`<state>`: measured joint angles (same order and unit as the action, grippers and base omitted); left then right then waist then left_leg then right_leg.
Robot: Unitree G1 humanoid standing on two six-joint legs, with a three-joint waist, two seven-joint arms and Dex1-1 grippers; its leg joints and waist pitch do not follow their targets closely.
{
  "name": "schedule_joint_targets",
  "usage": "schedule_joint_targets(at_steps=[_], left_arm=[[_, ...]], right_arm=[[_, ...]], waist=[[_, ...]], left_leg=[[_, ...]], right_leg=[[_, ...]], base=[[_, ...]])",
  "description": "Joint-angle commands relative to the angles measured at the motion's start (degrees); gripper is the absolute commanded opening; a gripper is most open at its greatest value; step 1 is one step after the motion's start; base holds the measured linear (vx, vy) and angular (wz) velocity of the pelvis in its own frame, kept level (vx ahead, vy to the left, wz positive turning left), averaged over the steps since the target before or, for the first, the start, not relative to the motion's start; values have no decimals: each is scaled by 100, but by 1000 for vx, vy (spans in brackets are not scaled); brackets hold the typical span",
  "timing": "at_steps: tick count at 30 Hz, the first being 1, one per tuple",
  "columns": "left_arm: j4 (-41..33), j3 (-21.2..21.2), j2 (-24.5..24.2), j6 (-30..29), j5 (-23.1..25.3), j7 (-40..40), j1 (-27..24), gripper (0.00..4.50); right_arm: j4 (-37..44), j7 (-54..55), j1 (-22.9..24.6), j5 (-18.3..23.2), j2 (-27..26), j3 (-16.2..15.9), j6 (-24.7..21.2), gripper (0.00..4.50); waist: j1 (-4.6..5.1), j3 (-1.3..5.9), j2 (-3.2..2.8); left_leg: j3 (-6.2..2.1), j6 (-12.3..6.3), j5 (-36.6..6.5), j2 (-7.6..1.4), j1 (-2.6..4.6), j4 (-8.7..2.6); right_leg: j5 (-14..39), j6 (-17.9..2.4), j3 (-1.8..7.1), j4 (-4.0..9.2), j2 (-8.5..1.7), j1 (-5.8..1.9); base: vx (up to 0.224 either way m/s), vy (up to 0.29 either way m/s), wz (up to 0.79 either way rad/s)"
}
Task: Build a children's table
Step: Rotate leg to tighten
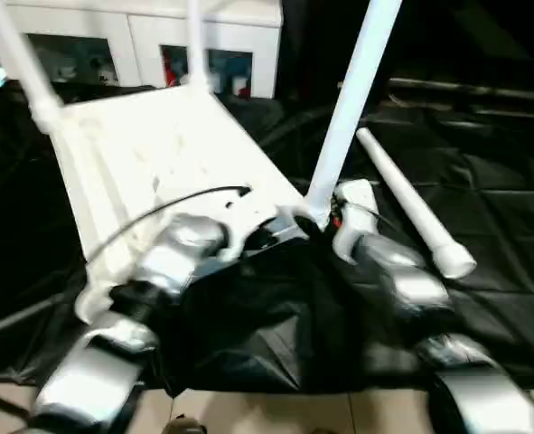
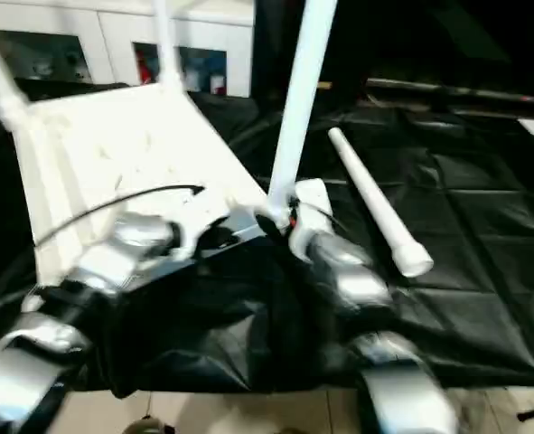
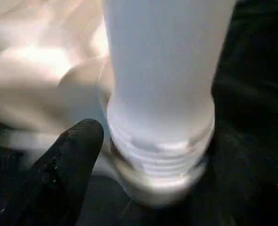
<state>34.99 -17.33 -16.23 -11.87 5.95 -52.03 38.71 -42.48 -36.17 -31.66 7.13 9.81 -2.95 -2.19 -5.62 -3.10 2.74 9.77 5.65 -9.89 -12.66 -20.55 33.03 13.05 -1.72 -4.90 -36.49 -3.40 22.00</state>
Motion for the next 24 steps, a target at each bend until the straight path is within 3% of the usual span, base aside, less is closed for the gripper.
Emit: schedule_joint_targets(at_steps=[1, 6, 13, 16, 17, 24], left_arm=[[-259, -149, -6, 288, -166, -446, -33, 0], [-700, -315, -464, 571, -429, -1481, -308, 0], [-1065, -301, -782, 579, -778, -2321, -513, 0], [-1075, -271, -845, 599, -789, -2398, -524, 0], [-1071, -265, -856, 605, -789, -2411, -523, 0], [-1086, -241, -896, 596, -793, -2457, -530, 0]], right_arm=[[370, -684, 115, 37, 105, -272, 29, 378], [1322, -2130, 510, 309, 819, -553, -208, 378], [1648, -2604, 587, 324, 1100, -698, -333, 378], [1721, -2720, 632, 321, 1134, -743, -406, 378], [1733, -2727, 639, 326, 1133, -748, -419, 353], [1899, -2856, 741, 300, 1208, -862, -502, 302]], waist=[[-41, 395, -58], [-87, 403, -85], [-172, 385, -93], [-200, 379, -65], [-212, 382, -62], [-225, 405, -79]], left_leg=[[-9, -309, -524, -96, 15, -306], [-4, -415, -502, -136, 50, -306], [7, -318, -575, -146, 56, -312], [11, -284, -644, -139, 51, -315], [9, -267, -623, -140, 53, -316], [1, -282, -431, -126, 42, -296]], right_leg=[[-621, -1181, 350, 377, -482, -355], [-783, -1327, 342, 353, -471, -329], [-594, -1356, 335, 353, -481, -302], [-378, -1289, 341, 372, -488, -310], [-351, -1259, 342, 371, -486, -310], [-622, -1248, 334, 336, -480, -316]], base=[[0, 0, 0], [0, 0, 0], [0, 0, 0], [0, 0, 0], [0, 0, 0], [0, 0, 0]])
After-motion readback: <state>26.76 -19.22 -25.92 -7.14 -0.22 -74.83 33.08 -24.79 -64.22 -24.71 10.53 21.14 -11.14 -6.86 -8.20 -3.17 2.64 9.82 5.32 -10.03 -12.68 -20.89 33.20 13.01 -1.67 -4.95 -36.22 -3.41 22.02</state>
